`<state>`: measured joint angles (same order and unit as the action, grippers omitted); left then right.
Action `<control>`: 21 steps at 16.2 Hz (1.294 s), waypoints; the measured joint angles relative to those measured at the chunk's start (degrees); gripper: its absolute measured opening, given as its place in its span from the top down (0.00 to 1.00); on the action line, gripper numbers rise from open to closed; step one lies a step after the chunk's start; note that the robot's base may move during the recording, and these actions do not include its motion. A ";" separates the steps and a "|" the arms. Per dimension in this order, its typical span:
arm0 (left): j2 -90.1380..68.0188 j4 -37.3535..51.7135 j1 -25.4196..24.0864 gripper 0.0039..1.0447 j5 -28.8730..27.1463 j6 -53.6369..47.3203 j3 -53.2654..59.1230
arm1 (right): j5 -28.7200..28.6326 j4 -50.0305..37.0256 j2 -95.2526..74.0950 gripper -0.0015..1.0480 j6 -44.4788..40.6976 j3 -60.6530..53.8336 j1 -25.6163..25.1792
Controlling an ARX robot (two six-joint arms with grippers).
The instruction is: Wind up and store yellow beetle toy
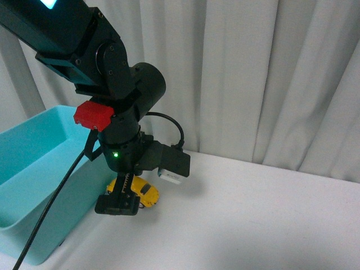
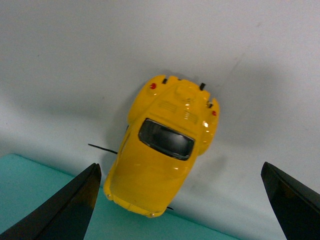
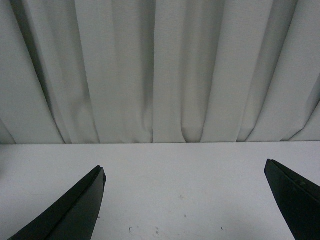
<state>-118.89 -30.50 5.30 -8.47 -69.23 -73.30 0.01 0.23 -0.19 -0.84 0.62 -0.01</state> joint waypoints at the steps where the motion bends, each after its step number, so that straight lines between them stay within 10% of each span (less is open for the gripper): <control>1: -0.24 0.77 -0.35 0.06 -0.44 0.83 0.13 | 0.00 0.00 0.00 0.06 0.02 0.00 0.00; 6: -2.23 4.87 -1.77 0.06 -1.77 2.64 0.70 | 0.00 0.00 0.00 0.06 0.02 0.00 0.00; 13: -2.16 4.39 0.28 0.61 1.68 -9.29 0.13 | 0.00 0.00 0.00 0.06 0.02 0.00 0.00; 21: 10.05 -1.64 2.05 0.62 21.40 -1.20 -6.19 | 0.00 0.00 0.00 0.06 0.00 0.00 0.00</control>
<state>-108.84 -32.14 7.35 12.93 -70.43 -79.48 0.01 0.23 -0.19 -0.84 0.62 -0.01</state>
